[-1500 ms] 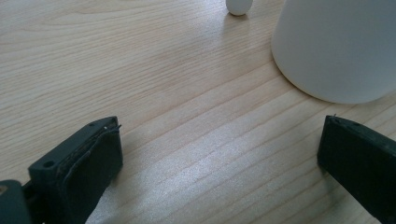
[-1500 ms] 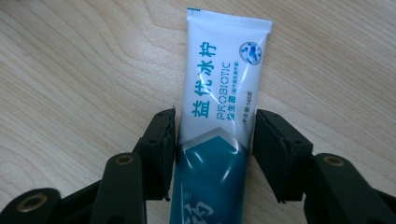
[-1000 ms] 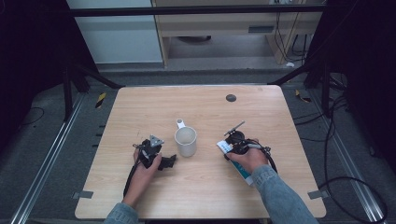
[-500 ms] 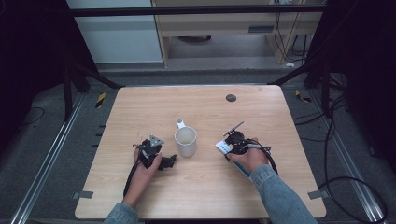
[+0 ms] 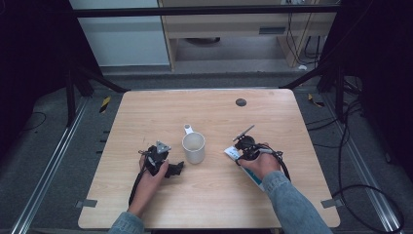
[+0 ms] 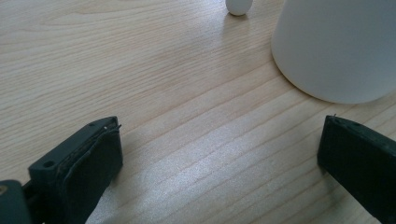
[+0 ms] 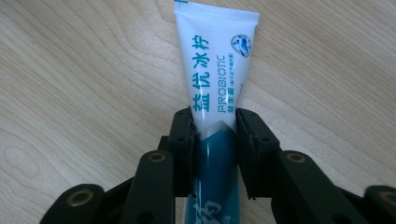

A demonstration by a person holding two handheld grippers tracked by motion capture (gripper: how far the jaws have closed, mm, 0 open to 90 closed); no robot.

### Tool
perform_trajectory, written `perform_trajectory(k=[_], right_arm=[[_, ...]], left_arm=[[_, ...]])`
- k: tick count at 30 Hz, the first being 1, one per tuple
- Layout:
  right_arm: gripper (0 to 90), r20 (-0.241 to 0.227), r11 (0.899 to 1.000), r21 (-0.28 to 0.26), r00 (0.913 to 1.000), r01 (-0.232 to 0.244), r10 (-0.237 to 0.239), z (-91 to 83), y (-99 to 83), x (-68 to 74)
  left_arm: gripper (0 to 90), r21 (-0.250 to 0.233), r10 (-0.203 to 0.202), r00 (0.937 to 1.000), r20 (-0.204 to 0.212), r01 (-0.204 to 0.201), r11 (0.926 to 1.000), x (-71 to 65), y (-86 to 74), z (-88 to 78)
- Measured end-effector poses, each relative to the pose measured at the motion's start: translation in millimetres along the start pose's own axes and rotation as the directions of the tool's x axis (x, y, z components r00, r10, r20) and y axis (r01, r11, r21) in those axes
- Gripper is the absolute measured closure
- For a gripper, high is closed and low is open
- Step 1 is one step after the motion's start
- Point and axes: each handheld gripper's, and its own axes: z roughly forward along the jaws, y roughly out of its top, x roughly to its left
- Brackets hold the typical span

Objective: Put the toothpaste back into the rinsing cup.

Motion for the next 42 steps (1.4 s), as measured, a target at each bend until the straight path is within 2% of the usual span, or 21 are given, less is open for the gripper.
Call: perform_trajectory(k=[3, 25, 30, 35, 36, 38, 39, 42], right_arm=[[75.1, 0.002, 1.0, -0.001, 1.0, -0.007, 0.007, -3.8, 2.5, 1.6], [74.8, 0.017, 1.0, 0.012, 0.9998, 0.002, -0.002, -1.4, 4.1, 3.1], [78.3, -0.004, 1.0, 0.005, 0.9996, -0.029, 0.029, -5.3, 3.6, -0.3], [78.8, -0.016, 1.0, 0.003, 0.9994, -0.031, 0.031, -9.0, 2.7, -1.6], [78.9, -0.012, 1.0, 0.002, 0.9998, -0.019, 0.019, -10.5, 2.8, -2.8], [79.0, -0.013, 0.999, 0.003, 0.9991, -0.039, 0.039, -13.8, 3.0, -3.4], [79.1, -0.016, 1.0, -0.001, 0.9995, -0.026, 0.026, -15.4, 3.0, -5.5], [79.1, -0.009, 0.999, 0.012, 0.9995, -0.032, 0.032, -19.9, 3.0, -7.6]], left_arm=[[0.0, 0.0, 0.0, 1.0, 0.0, 0.0, 1.0, 0.0, 0.0, 0.0], [0.0, 0.0, 0.001, 1.0, 0.001, -0.001, 1.0, 0.1, 0.0, 0.0], [0.0, 0.0, 0.001, 1.0, 0.001, -0.001, 1.0, 0.1, 0.1, 0.1], [0.0, 0.0, 0.001, 1.0, 0.002, -0.001, 1.0, 0.2, 0.1, 0.1], [0.0, -0.001, 0.001, 1.0, 0.001, -0.001, 1.0, 0.1, 0.1, 0.1], [0.0, -0.001, 0.001, 1.0, 0.001, -0.001, 1.0, 0.1, 0.1, 0.1], [0.0, 0.0, 0.001, 1.0, 0.001, -0.001, 1.0, 0.2, 0.1, 0.1], [0.0, -0.001, 0.002, 1.0, 0.001, -0.002, 1.0, 0.2, 0.1, 0.1]])
